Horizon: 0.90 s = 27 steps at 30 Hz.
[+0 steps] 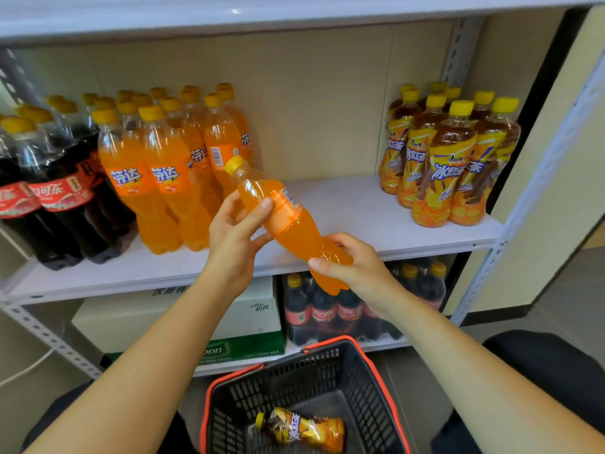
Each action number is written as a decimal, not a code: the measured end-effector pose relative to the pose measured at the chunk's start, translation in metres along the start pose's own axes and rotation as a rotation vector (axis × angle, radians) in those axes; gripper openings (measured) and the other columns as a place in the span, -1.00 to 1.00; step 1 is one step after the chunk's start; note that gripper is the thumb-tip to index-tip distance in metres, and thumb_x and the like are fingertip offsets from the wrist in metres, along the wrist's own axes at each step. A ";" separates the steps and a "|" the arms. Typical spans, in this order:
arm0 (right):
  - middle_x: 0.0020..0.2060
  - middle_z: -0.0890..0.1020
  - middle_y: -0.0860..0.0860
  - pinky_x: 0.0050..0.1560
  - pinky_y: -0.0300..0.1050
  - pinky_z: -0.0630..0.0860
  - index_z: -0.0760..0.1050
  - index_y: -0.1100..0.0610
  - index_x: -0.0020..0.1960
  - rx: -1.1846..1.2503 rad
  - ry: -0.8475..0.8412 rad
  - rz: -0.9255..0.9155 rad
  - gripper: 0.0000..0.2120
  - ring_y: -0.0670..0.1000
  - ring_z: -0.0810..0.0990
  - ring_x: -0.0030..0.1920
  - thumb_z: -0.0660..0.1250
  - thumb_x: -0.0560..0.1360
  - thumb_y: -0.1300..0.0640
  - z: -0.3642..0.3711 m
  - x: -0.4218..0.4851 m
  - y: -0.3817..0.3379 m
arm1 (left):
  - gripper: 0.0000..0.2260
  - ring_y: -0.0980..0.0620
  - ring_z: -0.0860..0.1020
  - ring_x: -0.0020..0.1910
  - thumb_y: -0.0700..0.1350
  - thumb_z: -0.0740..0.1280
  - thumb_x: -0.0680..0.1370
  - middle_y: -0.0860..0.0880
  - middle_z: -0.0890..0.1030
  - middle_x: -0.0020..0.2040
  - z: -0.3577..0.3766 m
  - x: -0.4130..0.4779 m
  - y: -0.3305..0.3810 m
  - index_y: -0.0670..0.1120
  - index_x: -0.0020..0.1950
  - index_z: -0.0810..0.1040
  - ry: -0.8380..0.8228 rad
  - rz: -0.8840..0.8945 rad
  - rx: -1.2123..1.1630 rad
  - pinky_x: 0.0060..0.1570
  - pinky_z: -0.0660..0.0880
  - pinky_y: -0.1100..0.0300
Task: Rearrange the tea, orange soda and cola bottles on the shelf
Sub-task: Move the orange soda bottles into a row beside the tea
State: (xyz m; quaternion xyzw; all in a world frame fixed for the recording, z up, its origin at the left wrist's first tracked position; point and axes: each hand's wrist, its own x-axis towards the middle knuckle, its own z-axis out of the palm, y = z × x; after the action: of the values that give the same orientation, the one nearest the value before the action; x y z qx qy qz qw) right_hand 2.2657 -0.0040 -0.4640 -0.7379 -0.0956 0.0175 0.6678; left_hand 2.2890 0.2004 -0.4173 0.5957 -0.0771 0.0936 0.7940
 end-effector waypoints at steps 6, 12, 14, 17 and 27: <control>-0.03 0.75 -0.06 -0.11 -0.22 0.61 0.62 -0.03 0.15 0.009 -0.135 0.046 -0.63 -0.05 0.73 -0.04 0.55 0.36 0.04 -0.002 -0.003 -0.002 | -0.52 -0.02 0.63 0.19 -0.04 0.39 0.55 -0.02 0.64 0.22 0.001 -0.005 0.002 -0.04 0.48 0.45 -0.089 -0.017 -0.053 0.04 0.61 0.08; 0.12 0.65 -0.08 0.07 -0.12 0.61 0.50 -0.01 0.31 -0.303 -0.058 -0.012 -0.38 -0.09 0.65 0.05 0.67 0.32 0.02 0.012 -0.008 0.007 | -0.65 0.06 0.68 0.12 0.11 0.46 0.47 0.05 0.72 0.09 -0.003 -0.009 0.002 0.06 0.22 0.61 -0.109 0.048 0.176 -0.03 0.62 0.20; 0.15 0.62 -0.08 0.12 -0.04 0.61 0.46 -0.03 0.32 -0.316 -0.103 0.009 -0.37 -0.07 0.63 0.10 0.65 0.34 0.00 0.013 -0.008 0.007 | -0.64 0.03 0.68 0.12 0.08 0.48 0.47 0.04 0.72 0.09 -0.005 -0.009 0.002 0.01 0.23 0.61 -0.104 0.048 0.184 -0.04 0.63 0.19; 0.19 0.64 -0.04 0.24 0.13 0.58 0.47 0.00 0.31 -0.227 -0.176 0.067 -0.50 0.02 0.63 0.17 0.58 0.44 0.08 0.009 -0.005 0.006 | -0.67 -0.02 0.67 0.14 -0.03 0.50 0.51 -0.01 0.70 0.11 -0.009 -0.008 0.000 -0.04 0.26 0.61 -0.147 0.063 0.170 0.03 0.63 0.11; 0.15 0.69 -0.05 0.10 -0.10 0.62 0.50 -0.07 0.29 -0.119 -0.122 0.020 -0.50 -0.09 0.68 0.10 0.59 0.42 0.09 0.011 -0.005 0.005 | -0.66 0.04 0.66 0.13 -0.09 0.42 0.55 0.03 0.70 0.12 -0.006 -0.014 0.008 -0.02 0.32 0.56 -0.211 0.046 0.141 0.00 0.60 0.18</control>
State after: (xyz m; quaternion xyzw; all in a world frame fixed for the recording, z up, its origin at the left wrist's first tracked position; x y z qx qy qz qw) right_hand 2.2594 0.0051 -0.4702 -0.7749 -0.1296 0.0632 0.6154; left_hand 2.2735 0.2075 -0.4150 0.6547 -0.1672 0.0539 0.7352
